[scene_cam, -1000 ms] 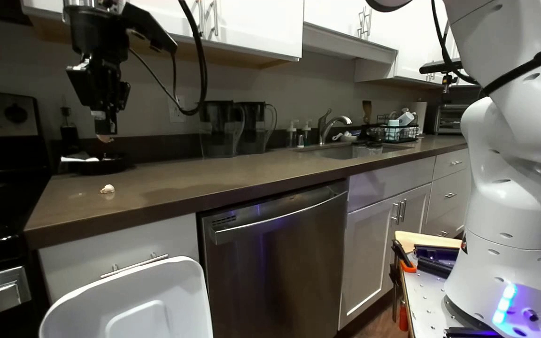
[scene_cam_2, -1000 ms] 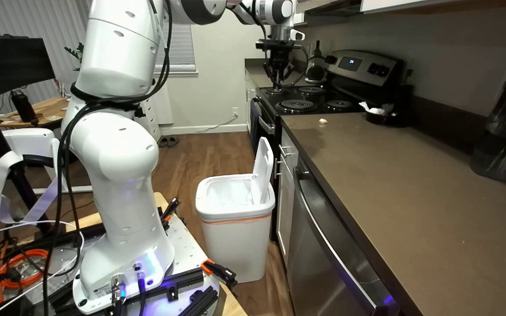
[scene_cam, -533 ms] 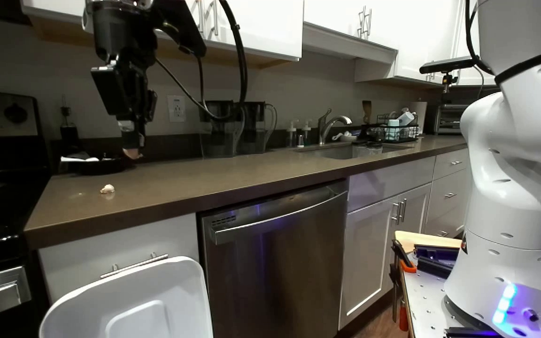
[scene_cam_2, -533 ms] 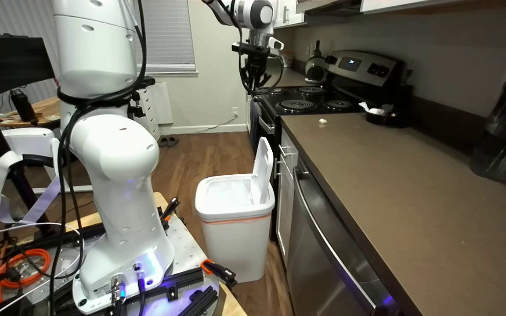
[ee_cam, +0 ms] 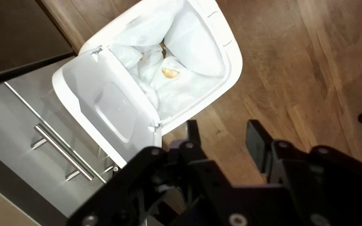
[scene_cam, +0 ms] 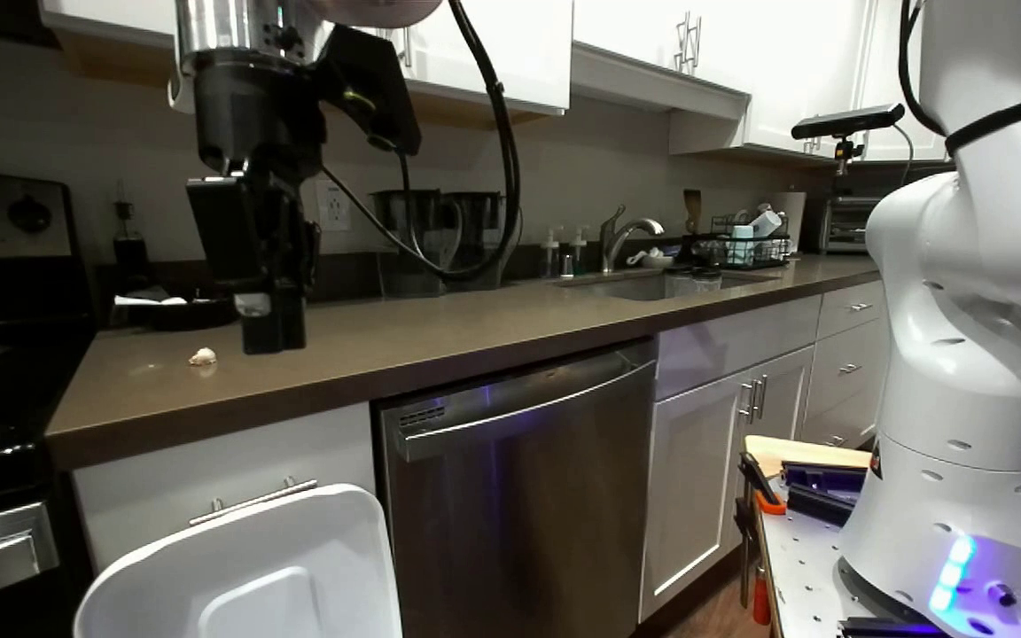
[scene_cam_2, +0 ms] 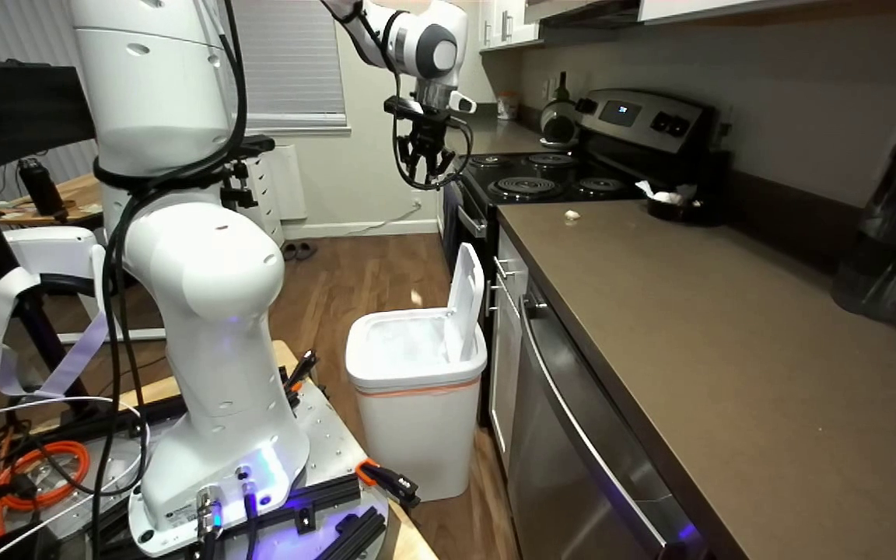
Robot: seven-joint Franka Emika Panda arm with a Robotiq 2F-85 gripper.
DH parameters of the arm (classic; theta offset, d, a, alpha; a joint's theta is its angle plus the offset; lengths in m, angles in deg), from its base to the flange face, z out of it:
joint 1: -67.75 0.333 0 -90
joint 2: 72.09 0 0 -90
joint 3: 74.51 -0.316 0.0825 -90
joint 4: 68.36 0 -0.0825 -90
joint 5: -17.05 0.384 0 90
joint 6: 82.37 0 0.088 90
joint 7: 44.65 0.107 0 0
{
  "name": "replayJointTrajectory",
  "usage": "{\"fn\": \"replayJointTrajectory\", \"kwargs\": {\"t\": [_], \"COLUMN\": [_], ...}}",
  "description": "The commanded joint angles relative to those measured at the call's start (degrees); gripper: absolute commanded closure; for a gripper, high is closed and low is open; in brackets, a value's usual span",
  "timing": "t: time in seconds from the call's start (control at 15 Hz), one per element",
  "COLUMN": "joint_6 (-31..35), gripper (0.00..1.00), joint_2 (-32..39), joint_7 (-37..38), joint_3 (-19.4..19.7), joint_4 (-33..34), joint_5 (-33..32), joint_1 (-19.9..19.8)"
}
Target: Place one clove of garlic from the countertop into the white bin
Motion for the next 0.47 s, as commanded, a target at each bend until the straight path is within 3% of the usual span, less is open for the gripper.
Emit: {"fn": "replayJointTrajectory", "kwargs": {"t": [0.0, 0.27, 0.4], "joint_6": [0.97, -0.23, -0.96], "gripper": [0.25, 0.02, 0.0], "joint_2": [-2.22, -2.29, -2.23], "joint_7": [0.77, 0.62, 0.93], "joint_3": [0.39, 1.38, 1.88], "joint_4": [-1.45, 0.25, 0.69], "joint_5": [-0.24, -0.67, -1.16], "joint_1": [-0.26, -0.8, -0.86]}}
